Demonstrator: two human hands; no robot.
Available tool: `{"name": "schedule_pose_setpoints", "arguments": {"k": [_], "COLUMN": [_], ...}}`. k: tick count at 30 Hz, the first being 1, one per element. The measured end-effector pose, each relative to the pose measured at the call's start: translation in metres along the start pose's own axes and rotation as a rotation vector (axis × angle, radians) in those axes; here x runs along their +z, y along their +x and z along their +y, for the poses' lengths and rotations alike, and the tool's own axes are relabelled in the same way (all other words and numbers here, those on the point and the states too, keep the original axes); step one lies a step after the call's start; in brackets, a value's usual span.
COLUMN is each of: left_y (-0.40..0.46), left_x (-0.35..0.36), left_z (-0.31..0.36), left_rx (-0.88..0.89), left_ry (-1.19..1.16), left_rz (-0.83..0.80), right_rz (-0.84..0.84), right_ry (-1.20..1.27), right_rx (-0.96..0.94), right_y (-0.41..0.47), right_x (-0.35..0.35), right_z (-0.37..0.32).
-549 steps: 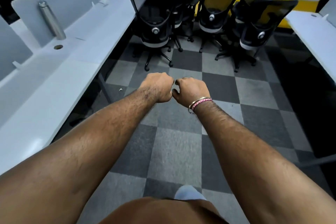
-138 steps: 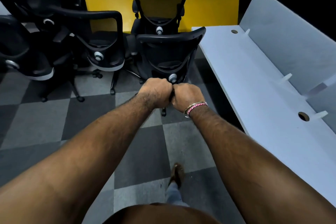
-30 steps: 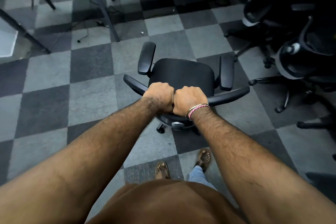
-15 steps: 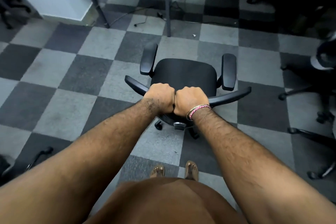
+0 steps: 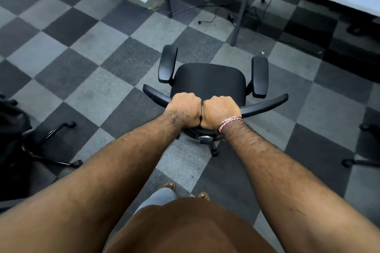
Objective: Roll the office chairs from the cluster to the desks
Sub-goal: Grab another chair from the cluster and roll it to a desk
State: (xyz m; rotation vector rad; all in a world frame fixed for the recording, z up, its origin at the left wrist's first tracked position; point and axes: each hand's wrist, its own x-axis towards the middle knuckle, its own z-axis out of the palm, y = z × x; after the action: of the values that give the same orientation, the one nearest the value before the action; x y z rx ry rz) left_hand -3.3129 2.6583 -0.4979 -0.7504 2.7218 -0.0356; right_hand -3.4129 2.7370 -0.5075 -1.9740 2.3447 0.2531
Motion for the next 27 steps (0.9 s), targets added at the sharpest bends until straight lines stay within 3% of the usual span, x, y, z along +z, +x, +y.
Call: {"name": "schedule_pose_setpoints", "arguments": {"k": [13,27], "left_y": [0.088,0.262], "left_x": [-0.014,-0.051], "left_z": [-0.062,-0.211], "left_rx": [-0.003,0.022], "left_ry": [0.012,-0.034], "left_rz": [0.024,0.016], "right_rz": [0.012,-0.033], "right_ry": [-0.027,-0.091], "right_rx": [-0.075,-0.037], "right_y": [0.108,0.331], "right_x": [-0.014,-0.051], "right_z": [0.037,0.079]}}
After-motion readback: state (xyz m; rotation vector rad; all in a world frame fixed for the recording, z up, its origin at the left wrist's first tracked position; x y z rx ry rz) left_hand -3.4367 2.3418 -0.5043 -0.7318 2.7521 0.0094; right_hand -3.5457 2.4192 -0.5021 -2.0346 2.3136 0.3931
